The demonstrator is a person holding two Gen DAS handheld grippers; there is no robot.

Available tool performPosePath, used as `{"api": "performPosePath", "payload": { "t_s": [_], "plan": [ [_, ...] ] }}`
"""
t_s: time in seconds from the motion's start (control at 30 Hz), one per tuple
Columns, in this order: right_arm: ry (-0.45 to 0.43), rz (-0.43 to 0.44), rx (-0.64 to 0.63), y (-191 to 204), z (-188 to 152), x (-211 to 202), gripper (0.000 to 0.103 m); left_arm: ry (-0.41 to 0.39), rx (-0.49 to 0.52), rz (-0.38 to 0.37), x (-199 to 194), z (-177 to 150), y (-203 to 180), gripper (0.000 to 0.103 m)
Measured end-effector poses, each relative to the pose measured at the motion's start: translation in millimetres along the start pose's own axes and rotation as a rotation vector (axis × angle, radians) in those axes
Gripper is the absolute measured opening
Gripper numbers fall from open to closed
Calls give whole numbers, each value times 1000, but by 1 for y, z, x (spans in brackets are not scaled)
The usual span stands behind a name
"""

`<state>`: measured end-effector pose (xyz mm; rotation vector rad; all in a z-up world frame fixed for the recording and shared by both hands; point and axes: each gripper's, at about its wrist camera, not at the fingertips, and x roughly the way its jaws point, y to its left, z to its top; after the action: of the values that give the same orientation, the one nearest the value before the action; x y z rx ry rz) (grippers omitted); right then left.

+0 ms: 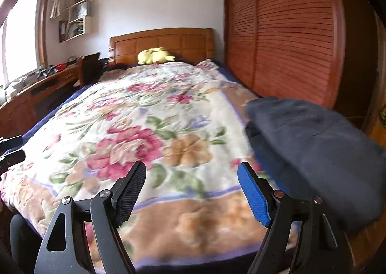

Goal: Fold large clothes

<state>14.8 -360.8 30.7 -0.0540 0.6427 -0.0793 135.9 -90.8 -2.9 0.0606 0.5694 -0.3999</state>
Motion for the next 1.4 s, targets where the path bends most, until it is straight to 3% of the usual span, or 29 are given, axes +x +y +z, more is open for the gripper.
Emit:
{"api": "performPosePath", "payload": {
  "t_s": [0.37, 0.6, 0.93, 1.4],
  "plan": [
    [26, 133, -53, 63, 3, 68, 80, 18, -97, 137, -3, -34, 52, 80],
    [-1, 194, -61, 91, -3, 57, 80, -6, -141, 194, -29, -45, 74, 80],
    [-87, 229, -54, 98, -8, 46, 80, -83, -149, 248, -74, -48, 82, 80],
    [-106, 222, -68, 106, -20, 53, 80, -117, -155, 244, -89, -50, 81, 80]
  ]
}}
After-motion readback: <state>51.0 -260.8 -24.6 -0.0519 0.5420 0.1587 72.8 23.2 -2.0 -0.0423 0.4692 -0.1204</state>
